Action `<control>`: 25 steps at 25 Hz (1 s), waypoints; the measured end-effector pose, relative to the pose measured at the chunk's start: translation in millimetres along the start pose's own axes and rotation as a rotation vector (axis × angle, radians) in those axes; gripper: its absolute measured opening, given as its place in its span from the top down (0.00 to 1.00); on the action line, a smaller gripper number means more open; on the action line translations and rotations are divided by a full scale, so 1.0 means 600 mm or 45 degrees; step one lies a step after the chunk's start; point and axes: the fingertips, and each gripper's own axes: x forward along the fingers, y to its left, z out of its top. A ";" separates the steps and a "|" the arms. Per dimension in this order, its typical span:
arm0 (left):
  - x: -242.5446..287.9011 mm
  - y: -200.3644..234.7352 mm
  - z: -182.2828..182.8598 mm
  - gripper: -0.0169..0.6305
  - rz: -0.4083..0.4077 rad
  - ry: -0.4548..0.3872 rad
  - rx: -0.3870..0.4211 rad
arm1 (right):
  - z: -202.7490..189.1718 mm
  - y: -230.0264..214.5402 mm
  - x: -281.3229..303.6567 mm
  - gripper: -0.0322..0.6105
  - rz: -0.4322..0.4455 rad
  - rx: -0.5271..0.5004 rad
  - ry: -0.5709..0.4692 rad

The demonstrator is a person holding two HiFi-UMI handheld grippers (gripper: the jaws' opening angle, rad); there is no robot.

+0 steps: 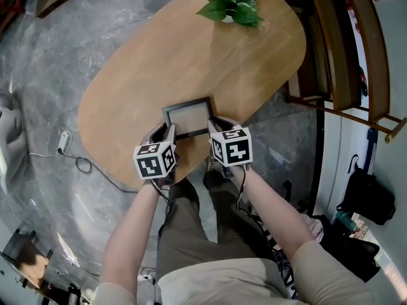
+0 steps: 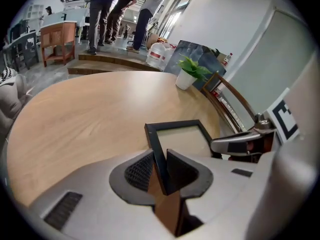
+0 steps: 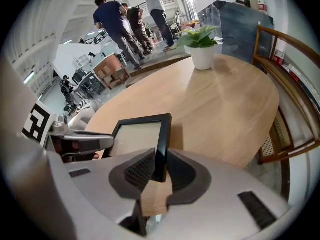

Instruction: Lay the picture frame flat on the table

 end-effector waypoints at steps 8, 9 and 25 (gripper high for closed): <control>0.034 0.020 -0.035 0.85 0.016 0.035 0.011 | -0.039 -0.008 0.042 0.86 -0.025 0.001 0.037; 0.035 0.020 -0.035 0.85 0.012 0.034 0.017 | -0.043 -0.010 0.045 0.86 -0.029 0.007 0.038; -0.027 0.011 0.008 0.84 0.035 -0.041 0.112 | -0.010 -0.001 0.001 0.86 -0.031 0.049 -0.046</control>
